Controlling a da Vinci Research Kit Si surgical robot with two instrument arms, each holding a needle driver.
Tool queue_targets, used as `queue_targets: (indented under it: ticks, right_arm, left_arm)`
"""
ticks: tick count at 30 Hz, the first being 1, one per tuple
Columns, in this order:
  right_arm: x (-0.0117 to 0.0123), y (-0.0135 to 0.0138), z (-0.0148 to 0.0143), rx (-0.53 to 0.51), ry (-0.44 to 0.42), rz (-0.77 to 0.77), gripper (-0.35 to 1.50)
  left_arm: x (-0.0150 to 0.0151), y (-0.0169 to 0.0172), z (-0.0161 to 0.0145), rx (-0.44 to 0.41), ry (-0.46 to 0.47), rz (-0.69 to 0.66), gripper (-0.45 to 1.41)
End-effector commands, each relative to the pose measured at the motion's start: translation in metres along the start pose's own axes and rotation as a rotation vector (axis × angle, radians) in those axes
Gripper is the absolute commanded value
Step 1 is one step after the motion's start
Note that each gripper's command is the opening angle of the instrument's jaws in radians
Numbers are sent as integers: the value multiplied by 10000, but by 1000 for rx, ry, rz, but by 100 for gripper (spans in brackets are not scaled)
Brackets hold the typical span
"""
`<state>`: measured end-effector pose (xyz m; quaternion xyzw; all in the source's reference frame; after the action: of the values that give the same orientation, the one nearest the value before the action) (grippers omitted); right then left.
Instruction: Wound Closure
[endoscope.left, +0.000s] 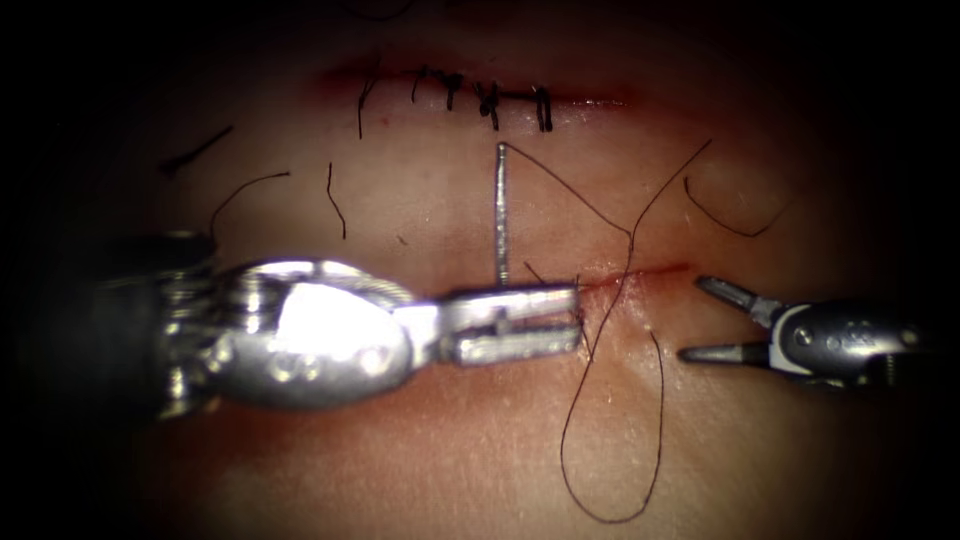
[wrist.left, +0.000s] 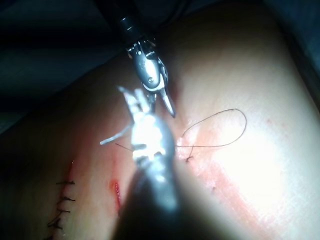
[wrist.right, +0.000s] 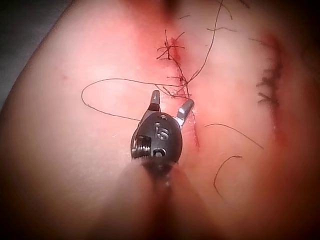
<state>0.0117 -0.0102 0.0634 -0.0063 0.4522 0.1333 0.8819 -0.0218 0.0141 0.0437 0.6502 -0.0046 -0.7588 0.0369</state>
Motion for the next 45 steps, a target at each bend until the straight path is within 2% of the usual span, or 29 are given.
queue_targets:
  ticks: [1,8,13,18,20,22,25,28,34,38,41,45]
  right_arm:
    - [-2,1,11,-1,4,-10,116]
    - [6,24,18,-43,32,-53,108]
    - [-2,25,41,-35,4,-95,101]
    - [-11,25,53,-23,-2,-109,99]
    - [-12,25,46,24,-27,-140,99]
    - [-12,28,30,67,-43,-149,98]
    - [-11,35,-2,123,-45,-152,106]
    - [-7,45,-10,56,15,-142,104]
    - [3,21,26,37,68,-144,104]
    - [-4,5,54,75,74,-164,99]
    - [-8,-6,57,111,101,-130,93]
    - [-4,-17,50,127,169,-88,84]
  left_arm:
    - [-4,1,6,3,3,0,-45]
    - [0,1,8,11,20,2,-45]
    - [16,-11,12,-4,64,-6,-45]
    - [29,-28,14,-15,94,-13,-45]
    - [29,-31,12,-12,97,-8,-45]
    - [28,-32,10,-9,90,-8,-45]
    - [21,-33,5,-7,84,-8,-45]
    - [21,-32,9,0,84,-7,-45]
    - [17,-39,24,11,79,-8,-45]
    - [7,-43,25,10,83,-6,-45]
    - [-5,-48,23,19,66,-6,-45]
    - [-37,-59,21,38,33,-6,-45]
